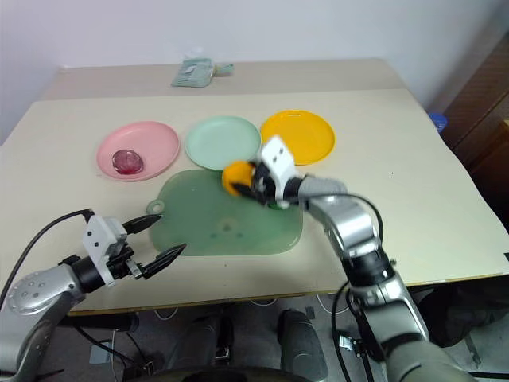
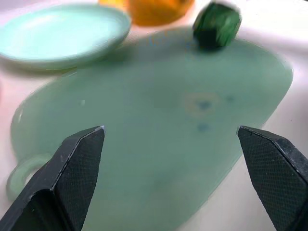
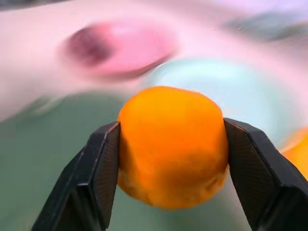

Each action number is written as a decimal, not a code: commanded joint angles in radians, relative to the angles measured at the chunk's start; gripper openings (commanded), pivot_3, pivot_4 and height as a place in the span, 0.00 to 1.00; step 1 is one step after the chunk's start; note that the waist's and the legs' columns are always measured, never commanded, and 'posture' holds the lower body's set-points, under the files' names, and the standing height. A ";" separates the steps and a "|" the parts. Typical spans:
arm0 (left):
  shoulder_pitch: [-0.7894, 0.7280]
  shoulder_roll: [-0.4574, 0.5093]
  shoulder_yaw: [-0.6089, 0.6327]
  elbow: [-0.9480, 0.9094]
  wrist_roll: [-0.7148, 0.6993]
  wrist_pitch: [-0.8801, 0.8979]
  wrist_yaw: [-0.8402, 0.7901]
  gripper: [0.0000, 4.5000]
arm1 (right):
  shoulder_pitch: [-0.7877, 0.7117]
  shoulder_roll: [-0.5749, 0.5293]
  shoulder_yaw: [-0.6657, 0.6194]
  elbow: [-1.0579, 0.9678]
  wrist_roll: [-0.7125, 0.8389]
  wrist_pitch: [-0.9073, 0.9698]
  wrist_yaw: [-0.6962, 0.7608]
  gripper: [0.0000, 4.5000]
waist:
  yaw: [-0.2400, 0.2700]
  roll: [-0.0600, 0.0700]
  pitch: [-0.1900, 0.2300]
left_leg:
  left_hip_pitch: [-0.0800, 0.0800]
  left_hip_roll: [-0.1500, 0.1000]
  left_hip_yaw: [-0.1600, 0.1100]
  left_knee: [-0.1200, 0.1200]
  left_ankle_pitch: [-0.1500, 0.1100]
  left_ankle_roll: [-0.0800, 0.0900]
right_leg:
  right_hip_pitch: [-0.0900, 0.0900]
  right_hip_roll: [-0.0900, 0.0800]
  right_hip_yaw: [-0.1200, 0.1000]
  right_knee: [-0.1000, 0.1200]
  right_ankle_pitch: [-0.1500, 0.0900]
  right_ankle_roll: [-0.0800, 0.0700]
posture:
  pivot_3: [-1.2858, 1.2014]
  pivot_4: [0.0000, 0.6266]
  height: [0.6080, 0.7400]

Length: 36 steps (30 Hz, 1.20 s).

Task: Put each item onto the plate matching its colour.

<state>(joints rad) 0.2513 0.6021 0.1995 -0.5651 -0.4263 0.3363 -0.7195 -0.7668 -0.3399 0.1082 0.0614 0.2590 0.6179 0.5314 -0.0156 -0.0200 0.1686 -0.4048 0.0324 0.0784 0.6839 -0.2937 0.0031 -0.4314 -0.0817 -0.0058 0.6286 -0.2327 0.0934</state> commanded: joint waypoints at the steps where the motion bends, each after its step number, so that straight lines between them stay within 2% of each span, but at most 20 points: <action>1: -0.020 -0.012 -0.019 -0.035 -0.002 0.001 0.022 1.00 | -0.096 -0.028 -0.083 0.228 -0.061 -0.068 -0.088 0.59 | 0.005 -0.001 0.000 | 0.000 0.000 0.000 0.000 0.000 0.000 | 0.000 0.000 0.000 0.000 0.000 0.000 | 0.52 0.24 1.00; 4: -0.043 -0.025 -0.043 -0.037 0.003 0.007 0.042 1.00 | -0.198 -0.035 -0.098 0.495 -0.107 -0.170 -0.108 0.59 | -0.001 0.000 0.000 | -0.001 -0.001 0.001 -0.001 -0.001 0.001 | 0.000 0.000 0.000 -0.001 0.000 0.000 | 0.52 0.24 1.00; 11: -0.077 -0.040 -0.074 -0.058 -0.001 0.027 0.081 1.00 | -0.351 -0.018 -0.098 0.892 -0.168 -0.364 -0.088 0.59 | -0.023 0.004 0.002 | -0.002 -0.001 0.001 -0.001 0.000 0.001 | -0.002 0.001 0.000 0.000 0.002 0.004 | 0.52 0.24 1.00; 14: -0.074 -0.042 -0.076 -0.072 -0.002 0.037 0.093 1.00 | -0.377 -0.018 -0.113 0.945 -0.166 -0.405 -0.064 0.91 | -0.030 0.004 0.002 | -0.002 -0.001 0.001 -0.002 0.000 0.001 | -0.002 0.002 0.000 0.000 0.002 0.004 | 0.52 0.24 1.00; 15: -0.070 -0.042 -0.075 -0.078 -0.003 0.039 0.097 1.00 | -0.378 -0.020 -0.120 0.936 -0.160 -0.422 -0.052 0.99 | -0.030 0.004 0.002 | -0.002 0.000 0.001 -0.002 0.000 0.001 | -0.002 0.002 0.000 0.000 0.002 0.004 | 0.52 0.24 1.00; 18: -0.062 -0.042 -0.070 -0.088 -0.006 0.045 0.105 1.00 | -0.344 -0.033 -0.120 0.841 -0.149 -0.475 0.016 0.99 | -0.029 0.004 0.002 | -0.002 0.000 0.001 -0.002 0.000 0.001 | -0.002 0.002 0.000 0.000 0.002 0.004 | 0.52 0.24 1.00; 21: -0.061 -0.040 -0.064 -0.095 -0.012 0.054 0.108 1.00 | -0.219 -0.065 -0.104 0.584 -0.099 -0.451 0.175 0.99 | -0.024 0.004 0.002 | -0.002 0.001 0.000 -0.002 0.000 0.001 | -0.002 0.001 0.000 0.000 0.002 0.005 | 0.52 0.24 1.00; 23: -0.072 -0.035 -0.069 -0.096 -0.018 0.060 0.104 1.00 | -0.057 -0.126 -0.068 0.313 -0.034 -0.414 0.342 0.99 | -0.015 0.004 0.002 | -0.003 0.001 -0.001 -0.002 0.000 0.001 | -0.001 0.001 0.000 -0.001 0.002 0.005 | 0.52 0.24 1.00; 26: -0.085 -0.028 -0.075 -0.095 -0.028 0.069 0.090 1.00 | 0.114 -0.200 -0.039 0.069 0.019 -0.366 0.466 0.99 | 0.001 0.004 0.002 | -0.002 0.001 -0.001 -0.002 -0.001 0.001 | -0.001 0.000 0.000 -0.001 0.002 0.005 | 0.52 0.24 1.00; 30: -0.123 -0.012 -0.085 -0.089 -0.060 0.097 0.057 1.00 | 0.255 -0.255 -0.006 -0.045 -0.021 -0.324 0.461 0.99 | 0.000 0.004 0.002 | -0.001 0.000 -0.001 0.000 0.000 0.001 | 0.000 0.000 0.000 -0.001 0.000 0.001 | 0.52 0.24 1.00; 36: -0.150 0.016 -0.103 -0.098 -0.085 0.126 0.024 1.00 | 0.288 -0.245 0.010 -0.033 -0.066 -0.324 0.425 0.99 | -0.002 0.004 0.002 | 0.001 0.000 0.000 0.000 0.000 0.000 | 0.000 0.002 0.001 -0.001 0.000 0.000 | 0.52 0.24 1.00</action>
<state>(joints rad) 0.1101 0.6098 0.0929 -0.6298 -0.4923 0.4576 -0.6882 -0.4714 -0.5884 0.1153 0.0580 0.1974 0.2981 0.9679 -0.0172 -0.0158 0.1709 -0.4043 0.0321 0.0785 0.6834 -0.2938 0.0034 -0.4312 -0.0792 -0.0050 0.6280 -0.2328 0.0937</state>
